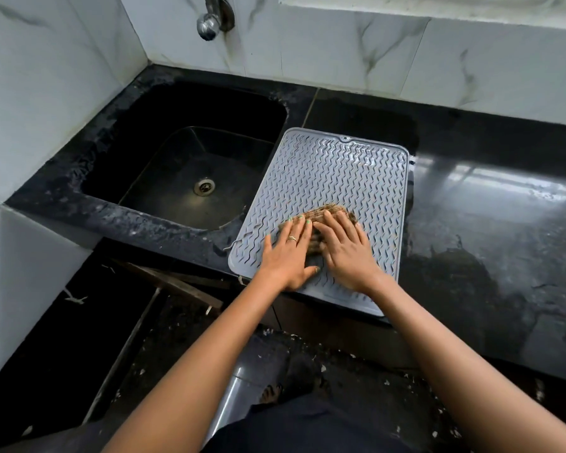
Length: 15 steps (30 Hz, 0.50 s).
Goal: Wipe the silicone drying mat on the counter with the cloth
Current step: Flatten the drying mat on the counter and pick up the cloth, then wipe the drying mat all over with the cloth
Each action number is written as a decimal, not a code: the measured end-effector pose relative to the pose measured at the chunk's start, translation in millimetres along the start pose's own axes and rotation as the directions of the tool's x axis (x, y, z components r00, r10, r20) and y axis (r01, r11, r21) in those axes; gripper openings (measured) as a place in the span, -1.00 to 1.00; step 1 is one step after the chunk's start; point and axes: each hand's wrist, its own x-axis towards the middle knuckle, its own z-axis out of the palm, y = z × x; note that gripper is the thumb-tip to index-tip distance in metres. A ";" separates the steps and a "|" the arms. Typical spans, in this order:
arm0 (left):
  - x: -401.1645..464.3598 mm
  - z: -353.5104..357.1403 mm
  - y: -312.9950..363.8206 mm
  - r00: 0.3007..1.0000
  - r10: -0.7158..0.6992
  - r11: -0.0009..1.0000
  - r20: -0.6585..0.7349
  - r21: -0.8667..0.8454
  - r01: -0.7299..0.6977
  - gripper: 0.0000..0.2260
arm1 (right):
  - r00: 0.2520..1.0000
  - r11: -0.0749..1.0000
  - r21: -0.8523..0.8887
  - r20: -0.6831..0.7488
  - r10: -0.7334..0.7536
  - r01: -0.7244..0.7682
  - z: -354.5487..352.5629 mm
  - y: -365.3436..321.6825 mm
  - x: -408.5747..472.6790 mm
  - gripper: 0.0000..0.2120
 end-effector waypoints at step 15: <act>17.4 -6.7 29.3 0.780 -0.065 0.973 -0.622 -0.212 -0.088 -0.77 | 0.703 0.035 0.981 0.110 0.703 -0.188 -33.0 0.6 -17.2 -0.64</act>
